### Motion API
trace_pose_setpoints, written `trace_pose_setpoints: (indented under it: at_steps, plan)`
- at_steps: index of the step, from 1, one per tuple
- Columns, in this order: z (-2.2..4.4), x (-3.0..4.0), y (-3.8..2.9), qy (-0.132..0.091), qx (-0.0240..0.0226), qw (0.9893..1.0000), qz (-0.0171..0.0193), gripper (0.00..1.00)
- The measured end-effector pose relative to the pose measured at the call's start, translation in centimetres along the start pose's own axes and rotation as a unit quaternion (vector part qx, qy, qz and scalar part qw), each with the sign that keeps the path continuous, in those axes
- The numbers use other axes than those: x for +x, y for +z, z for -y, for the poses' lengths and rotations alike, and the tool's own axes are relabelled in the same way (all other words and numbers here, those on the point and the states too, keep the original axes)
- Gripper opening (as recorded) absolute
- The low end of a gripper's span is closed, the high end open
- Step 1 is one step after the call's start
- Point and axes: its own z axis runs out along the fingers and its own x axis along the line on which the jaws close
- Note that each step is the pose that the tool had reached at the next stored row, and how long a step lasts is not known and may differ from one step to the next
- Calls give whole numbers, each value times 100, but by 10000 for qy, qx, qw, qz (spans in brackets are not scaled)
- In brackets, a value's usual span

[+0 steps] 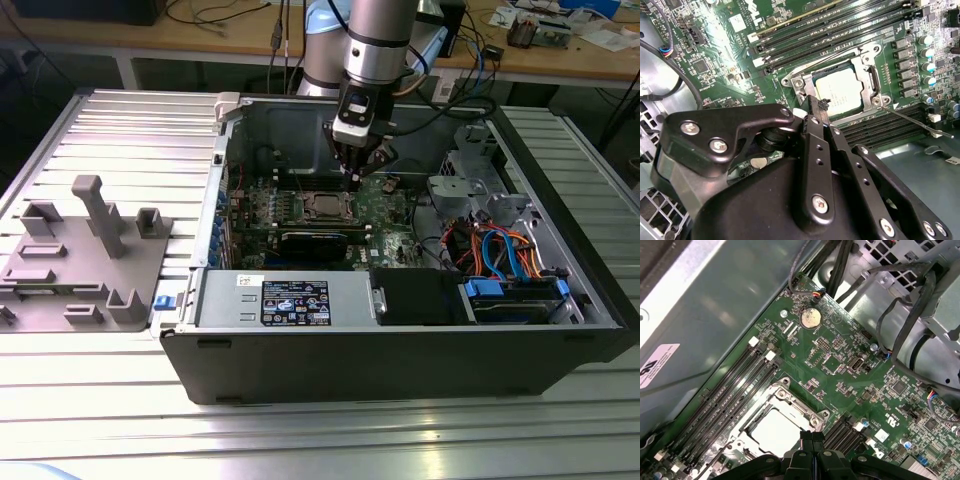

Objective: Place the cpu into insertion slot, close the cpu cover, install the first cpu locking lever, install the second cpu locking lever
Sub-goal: 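Install the first cpu locking lever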

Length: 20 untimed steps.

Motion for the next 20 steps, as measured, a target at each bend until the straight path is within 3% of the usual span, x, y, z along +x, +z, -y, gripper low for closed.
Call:
trace_pose_setpoints:
  at_steps: [20]
  plan:
    - [0, 0, 0, -221, -13, 9998, 22, 11]
